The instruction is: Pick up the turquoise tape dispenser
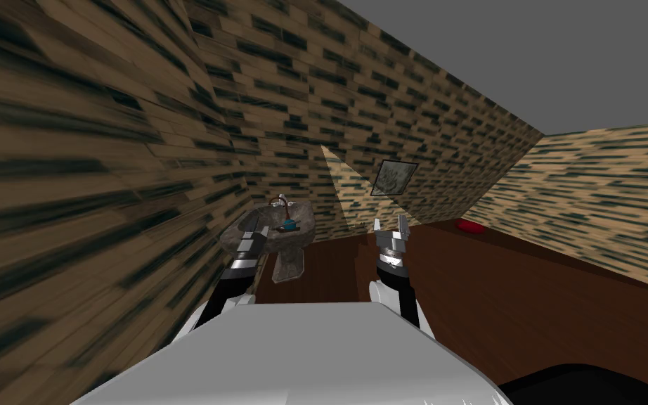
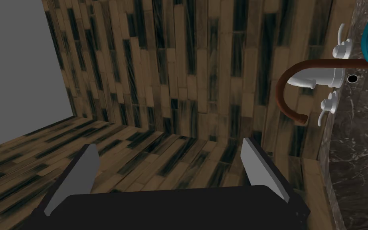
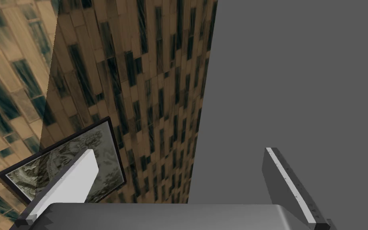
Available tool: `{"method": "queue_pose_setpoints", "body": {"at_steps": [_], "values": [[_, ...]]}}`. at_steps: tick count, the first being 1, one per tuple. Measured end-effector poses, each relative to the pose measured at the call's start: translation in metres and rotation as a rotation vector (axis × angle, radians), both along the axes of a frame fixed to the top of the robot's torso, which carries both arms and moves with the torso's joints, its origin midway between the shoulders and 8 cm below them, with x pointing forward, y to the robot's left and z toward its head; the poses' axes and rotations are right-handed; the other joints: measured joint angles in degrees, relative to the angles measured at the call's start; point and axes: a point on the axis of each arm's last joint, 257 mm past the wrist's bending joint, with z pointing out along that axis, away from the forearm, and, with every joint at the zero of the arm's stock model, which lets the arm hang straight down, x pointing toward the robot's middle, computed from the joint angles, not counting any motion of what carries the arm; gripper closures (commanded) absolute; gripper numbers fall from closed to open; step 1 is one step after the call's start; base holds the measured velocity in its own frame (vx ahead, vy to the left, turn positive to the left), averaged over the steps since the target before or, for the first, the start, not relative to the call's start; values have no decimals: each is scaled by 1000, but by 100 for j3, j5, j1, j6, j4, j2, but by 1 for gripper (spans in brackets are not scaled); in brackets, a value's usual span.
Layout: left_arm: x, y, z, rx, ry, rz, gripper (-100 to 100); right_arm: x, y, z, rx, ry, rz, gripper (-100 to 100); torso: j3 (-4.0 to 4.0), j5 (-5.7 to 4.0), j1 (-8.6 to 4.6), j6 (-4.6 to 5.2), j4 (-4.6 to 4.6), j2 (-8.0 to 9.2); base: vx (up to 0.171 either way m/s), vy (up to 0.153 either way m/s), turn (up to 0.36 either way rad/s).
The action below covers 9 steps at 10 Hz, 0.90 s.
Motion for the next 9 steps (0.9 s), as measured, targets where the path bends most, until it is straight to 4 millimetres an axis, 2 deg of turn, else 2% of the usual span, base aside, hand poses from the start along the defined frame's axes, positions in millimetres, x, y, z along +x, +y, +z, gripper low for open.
{"method": "queue_pose_setpoints", "body": {"at_steps": [3, 5, 7, 9], "values": [[17, -3, -12, 22, 49, -48, -100, 0, 0, 0, 0, 0, 0, 0, 28, 2, 12, 1, 11, 50, -144, 22, -19], [36, -7, -27, 32, 96, -78, -100, 0, 0, 0, 0, 0, 0, 0, 41, 2, 9, 1, 16, 73, -216, 15, -20], [59, -3, -41, 40, 156, -100, -100, 0, 0, 0, 0, 0, 0, 0, 43, 1, 2, 1, 17, 73, -195, -11, -19], [75, -1, -59, 39, 212, -109, -100, 0, 0, 0, 0, 0, 0, 0, 36, 0, -4, 0, 14, 60, -142, -14, -9]]}}
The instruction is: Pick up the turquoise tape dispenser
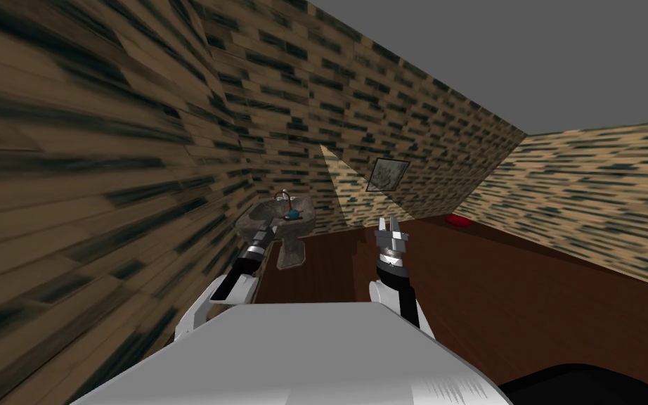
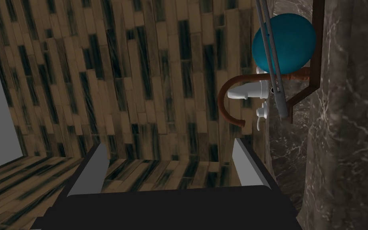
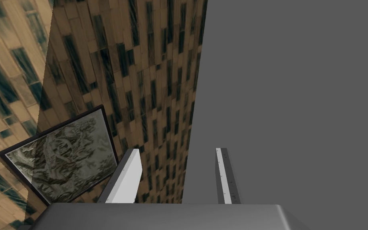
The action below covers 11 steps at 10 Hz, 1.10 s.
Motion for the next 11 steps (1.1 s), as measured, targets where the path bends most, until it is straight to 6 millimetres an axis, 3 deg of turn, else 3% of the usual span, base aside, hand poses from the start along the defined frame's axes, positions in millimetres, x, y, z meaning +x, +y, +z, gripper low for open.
{"method": "queue_pose_setpoints", "body": {"at_steps": [4, 11], "values": [[39, 13, -28, -1, 109, 6, -100, 0, 0, 0, 0, 0, 0, 0, -8, 0, 3, 1, -3, -13, -141, -6, -17], [79, 50, -87, -24, 303, 62, -100, 0, 0, 0, 0, 0, 0, 0, -18, 0, -1, -1, -7, -32, -86, -13, -19]]}}
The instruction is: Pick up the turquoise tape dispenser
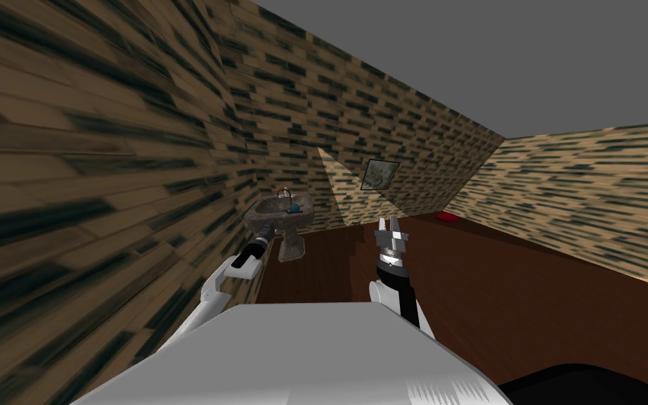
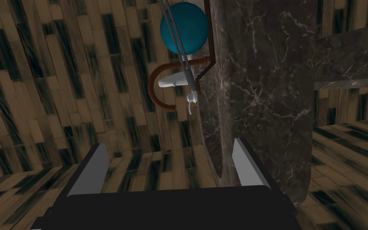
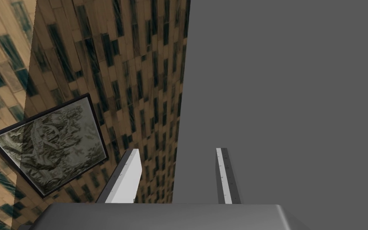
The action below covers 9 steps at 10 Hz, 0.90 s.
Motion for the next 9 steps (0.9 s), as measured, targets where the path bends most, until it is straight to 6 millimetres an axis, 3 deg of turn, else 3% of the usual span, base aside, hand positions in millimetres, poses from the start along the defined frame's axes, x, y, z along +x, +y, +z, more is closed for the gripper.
{"method": "queue_pose_setpoints", "body": {"at_steps": [9], "values": [[42, 48, -52, -40, 225, 112, -100, 0, 0, 0, 0, 0, 0, 0, -11, -1, 0, 0, -4, -19, -44, -13, -25]]}}
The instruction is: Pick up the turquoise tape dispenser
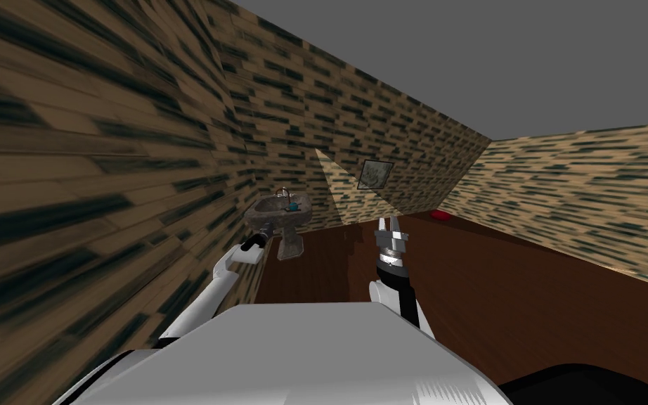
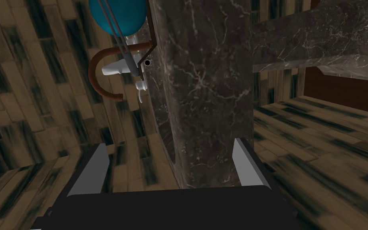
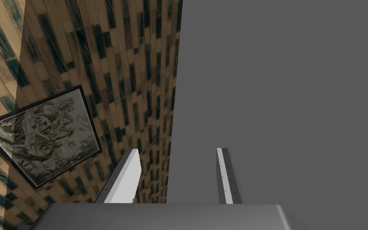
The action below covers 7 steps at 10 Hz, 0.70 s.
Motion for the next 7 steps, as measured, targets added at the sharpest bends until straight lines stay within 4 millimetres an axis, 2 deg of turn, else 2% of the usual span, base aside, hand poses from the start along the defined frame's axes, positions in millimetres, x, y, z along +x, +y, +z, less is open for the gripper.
{"method": "queue_pose_setpoints", "body": {"at_steps": [4, 7], "values": [[16, 29, -15, -27, 97, 69, -100, 0, 0, 0, 0, 0, 0, 0, -7, 0, 2, 0, -3, -11, -6, -17, -34], [25, 52, -19, -52, 165, 127, -100, 0, 0, 0, 0, 0, 0, 0, -11, 0, -1, 1, -4, -20, 14, -18, -35]]}}
